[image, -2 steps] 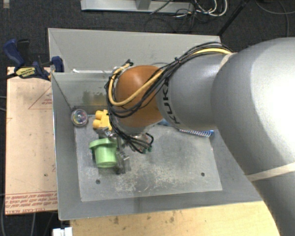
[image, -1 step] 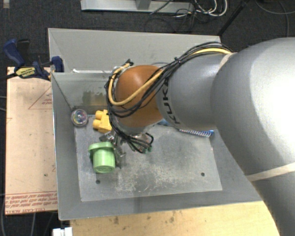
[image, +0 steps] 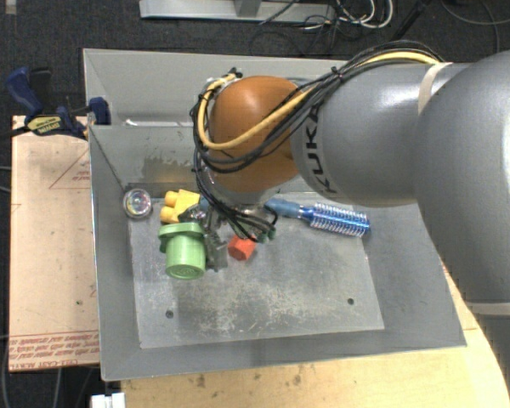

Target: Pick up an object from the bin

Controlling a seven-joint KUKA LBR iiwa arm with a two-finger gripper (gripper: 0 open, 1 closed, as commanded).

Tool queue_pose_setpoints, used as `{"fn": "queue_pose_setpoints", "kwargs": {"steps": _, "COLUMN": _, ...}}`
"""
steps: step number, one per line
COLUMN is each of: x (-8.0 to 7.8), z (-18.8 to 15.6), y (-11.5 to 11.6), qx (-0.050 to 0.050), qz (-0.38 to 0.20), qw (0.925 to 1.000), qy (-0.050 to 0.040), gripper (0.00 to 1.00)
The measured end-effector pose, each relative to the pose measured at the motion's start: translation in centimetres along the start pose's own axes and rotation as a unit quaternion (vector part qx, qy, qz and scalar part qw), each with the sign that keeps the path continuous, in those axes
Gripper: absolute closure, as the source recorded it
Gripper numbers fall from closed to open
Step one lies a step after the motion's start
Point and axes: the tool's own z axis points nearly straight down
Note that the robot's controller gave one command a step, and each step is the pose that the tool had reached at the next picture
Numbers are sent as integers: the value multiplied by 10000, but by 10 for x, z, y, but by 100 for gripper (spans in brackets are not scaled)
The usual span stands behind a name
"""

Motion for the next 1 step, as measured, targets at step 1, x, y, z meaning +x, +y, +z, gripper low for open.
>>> {"fn": "queue_pose_setpoints", "kwargs": {"steps": 1, "x": -1, "z": -2, "y": 1, "qx": -9, "qz": 8, "qw": 10000, "qy": 31, "gripper": 100}}
